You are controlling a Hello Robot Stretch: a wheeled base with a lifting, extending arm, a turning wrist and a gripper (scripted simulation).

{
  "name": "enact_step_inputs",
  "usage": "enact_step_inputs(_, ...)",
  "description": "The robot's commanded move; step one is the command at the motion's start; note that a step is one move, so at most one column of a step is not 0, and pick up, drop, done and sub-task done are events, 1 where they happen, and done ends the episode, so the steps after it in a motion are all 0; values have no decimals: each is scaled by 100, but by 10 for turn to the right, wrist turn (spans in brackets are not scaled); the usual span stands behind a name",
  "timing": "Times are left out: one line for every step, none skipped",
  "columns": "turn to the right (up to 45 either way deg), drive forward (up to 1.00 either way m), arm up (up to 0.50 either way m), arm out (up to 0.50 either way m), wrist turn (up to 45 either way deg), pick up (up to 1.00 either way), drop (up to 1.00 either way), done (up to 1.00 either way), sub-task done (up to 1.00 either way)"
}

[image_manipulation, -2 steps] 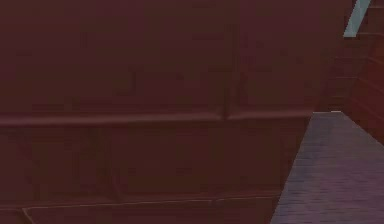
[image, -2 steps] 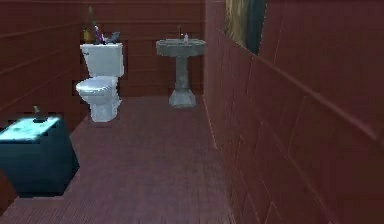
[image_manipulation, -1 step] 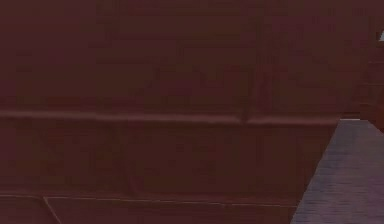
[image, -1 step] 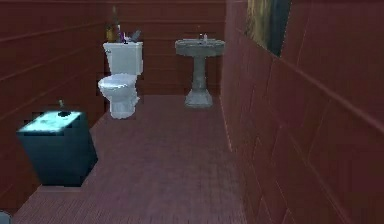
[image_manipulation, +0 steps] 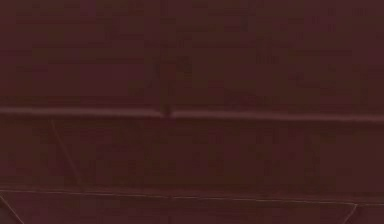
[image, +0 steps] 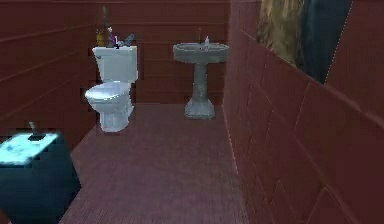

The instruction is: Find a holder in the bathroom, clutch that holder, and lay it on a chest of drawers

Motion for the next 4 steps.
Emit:
enact_step_inputs(-270,0,0,0,0,0,0,0,0)
enact_step_inputs(0,75,0,0,0,0,0,0,0)
enact_step_inputs(-450,0,0,0,0,0,0,0,0)
enact_step_inputs(-450,0,0,0,0,0,0,0,0)
